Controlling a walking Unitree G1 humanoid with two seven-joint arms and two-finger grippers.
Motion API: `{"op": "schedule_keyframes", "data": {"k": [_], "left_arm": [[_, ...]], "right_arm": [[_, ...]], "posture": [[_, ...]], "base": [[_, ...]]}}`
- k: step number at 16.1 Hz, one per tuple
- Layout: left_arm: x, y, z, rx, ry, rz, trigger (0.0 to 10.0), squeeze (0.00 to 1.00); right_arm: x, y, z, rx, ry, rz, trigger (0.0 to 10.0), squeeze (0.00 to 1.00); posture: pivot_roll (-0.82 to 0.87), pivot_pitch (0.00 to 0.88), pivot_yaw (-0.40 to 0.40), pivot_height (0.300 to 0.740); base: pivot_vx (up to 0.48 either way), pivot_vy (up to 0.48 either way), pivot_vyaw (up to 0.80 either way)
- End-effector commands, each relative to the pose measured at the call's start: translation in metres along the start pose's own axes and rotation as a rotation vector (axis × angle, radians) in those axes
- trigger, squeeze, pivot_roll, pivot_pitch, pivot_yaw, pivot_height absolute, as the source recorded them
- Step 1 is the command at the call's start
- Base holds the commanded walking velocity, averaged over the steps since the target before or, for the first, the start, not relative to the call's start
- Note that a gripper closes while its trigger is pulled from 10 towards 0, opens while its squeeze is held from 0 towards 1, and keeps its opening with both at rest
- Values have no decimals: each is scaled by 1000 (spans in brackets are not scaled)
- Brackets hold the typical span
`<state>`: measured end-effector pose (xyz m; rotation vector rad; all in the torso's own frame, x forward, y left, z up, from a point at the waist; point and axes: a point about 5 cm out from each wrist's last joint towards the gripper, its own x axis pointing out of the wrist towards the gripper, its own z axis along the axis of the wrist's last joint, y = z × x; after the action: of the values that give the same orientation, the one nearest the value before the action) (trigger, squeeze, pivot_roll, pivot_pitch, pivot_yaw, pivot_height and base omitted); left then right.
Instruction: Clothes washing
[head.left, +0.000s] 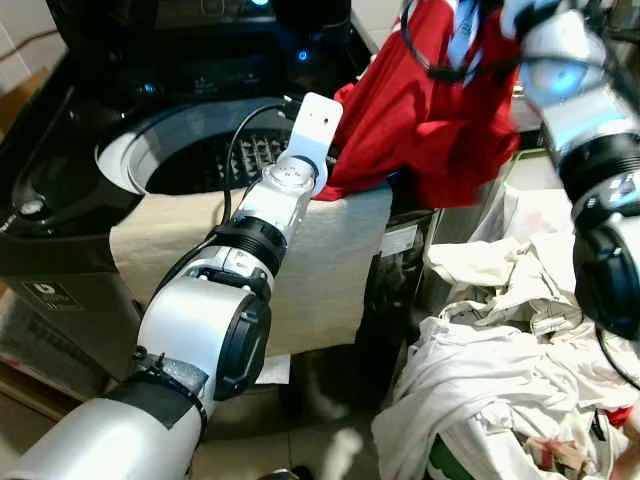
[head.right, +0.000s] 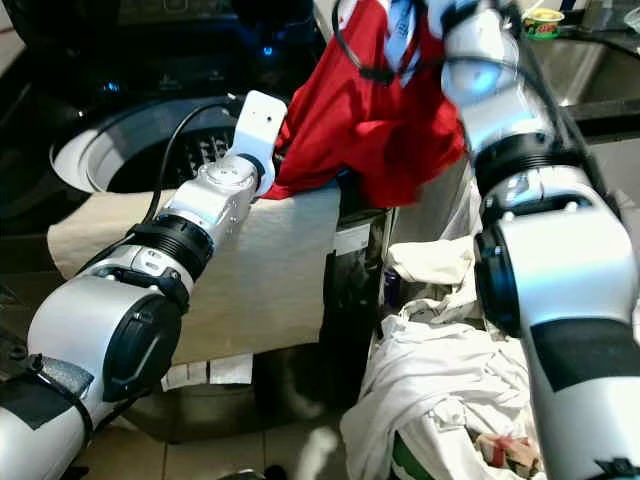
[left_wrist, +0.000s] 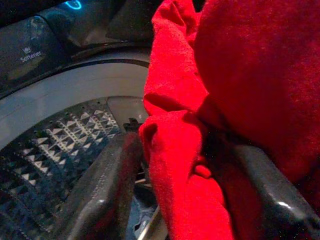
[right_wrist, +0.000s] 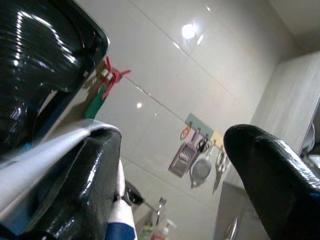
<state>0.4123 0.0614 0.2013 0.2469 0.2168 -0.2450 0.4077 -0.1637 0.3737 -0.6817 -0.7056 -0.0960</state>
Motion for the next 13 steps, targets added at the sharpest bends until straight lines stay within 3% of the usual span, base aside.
{"op": "schedule_keyframes", "data": {"k": [1, 4, 7, 8, 9, 11, 13], "left_arm": [[-4, -1, -61, -18, 224, 2, 10000, 1000], [-2, 17, -44, -49, 144, 85, 10000, 1000], [-2, 34, -18, -71, 47, 153, 10000, 1000], [-3, 48, -11, -63, 28, 200, 10000, 561], [-4, 52, -10, -72, 21, 217, 10000, 0], [-7, 68, 2, -94, -43, 270, 10000, 0], [-15, 97, 25, -146, -161, 351, 10000, 0]], "right_arm": [[5, -9, 5, -29, -13, -32, 10000, 0], [8, -12, 9, -88, -30, -41, 10000, 0], [9, -20, 9, -87, -18, -63, 10000, 0], [6, -19, 3, -63, 5, -61, 10000, 0], [6, -19, 2, -37, 17, -63, 10000, 0], [2, -11, -5, 217, 71, -45, 10000, 0], [-7, 3, -6, 327, -4, -18, 10000, 0]], "posture": [[0, 0, 59, 740], [0, 0, 57, 740], [3, 0, 56, 740], [2, 0, 57, 740], [1, 0, 57, 740], [2, 0, 57, 740], [-5, 0, 62, 740]], "base": [[0, 0, 0], [0, 0, 0], [0, 0, 0], [0, 0, 0], [0, 0, 0], [0, 0, 0], [0, 0, 0]]}}
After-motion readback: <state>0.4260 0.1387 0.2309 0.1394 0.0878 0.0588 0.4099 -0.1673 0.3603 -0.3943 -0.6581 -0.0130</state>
